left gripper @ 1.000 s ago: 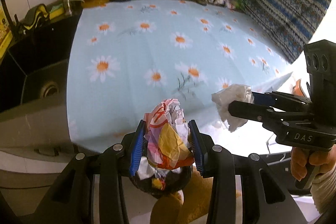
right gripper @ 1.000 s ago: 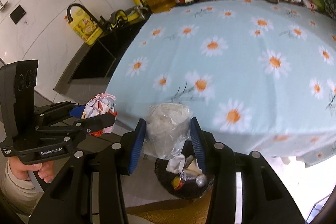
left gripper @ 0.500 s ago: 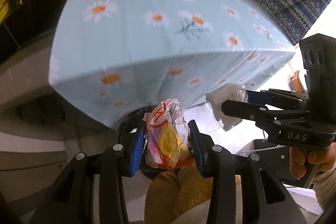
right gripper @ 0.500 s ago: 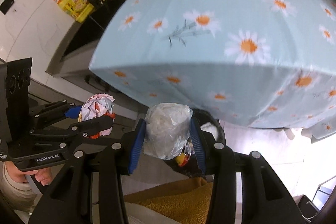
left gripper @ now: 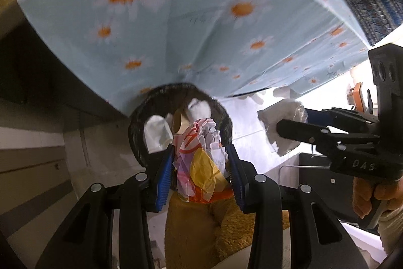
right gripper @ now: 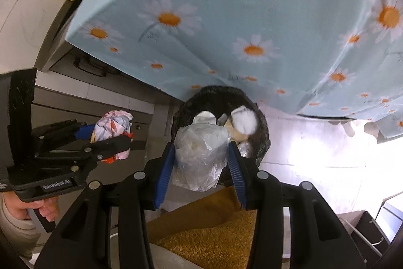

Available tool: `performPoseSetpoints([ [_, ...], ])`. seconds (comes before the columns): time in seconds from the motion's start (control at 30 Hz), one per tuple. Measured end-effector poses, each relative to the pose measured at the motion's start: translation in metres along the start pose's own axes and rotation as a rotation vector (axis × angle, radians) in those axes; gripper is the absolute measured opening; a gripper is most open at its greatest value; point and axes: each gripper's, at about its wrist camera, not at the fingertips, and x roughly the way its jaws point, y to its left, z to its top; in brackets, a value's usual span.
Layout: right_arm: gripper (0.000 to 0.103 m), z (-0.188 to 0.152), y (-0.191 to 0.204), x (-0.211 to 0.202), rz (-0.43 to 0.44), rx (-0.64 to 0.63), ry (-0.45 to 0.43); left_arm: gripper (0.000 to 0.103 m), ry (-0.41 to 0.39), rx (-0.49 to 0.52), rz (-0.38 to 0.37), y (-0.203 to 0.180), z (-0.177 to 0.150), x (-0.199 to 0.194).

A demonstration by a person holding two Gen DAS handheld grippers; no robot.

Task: Collect trash
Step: 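Open both tools to drop the tissue and wrappers into the bin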

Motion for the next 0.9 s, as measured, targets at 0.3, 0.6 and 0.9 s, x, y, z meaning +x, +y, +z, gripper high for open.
performPoseSetpoints([
  [0.3, 0.045, 0.003, -0.010, 0.026, 0.019, 0.027, 0.032, 0.039, 0.059, -0.049, 0.018, 0.016, 0.000, 0.029],
  [0.6, 0.060, 0.006, -0.019, 0.029, 0.046, 0.054, 0.038, 0.068, 0.059, -0.113, 0.039, 0.029, 0.009, 0.031],
  [0.9, 0.060, 0.006, -0.020, 0.009, 0.034, 0.052, 0.001, 0.068, 0.040, -0.115, 0.061, 0.027, 0.008, 0.018],
])
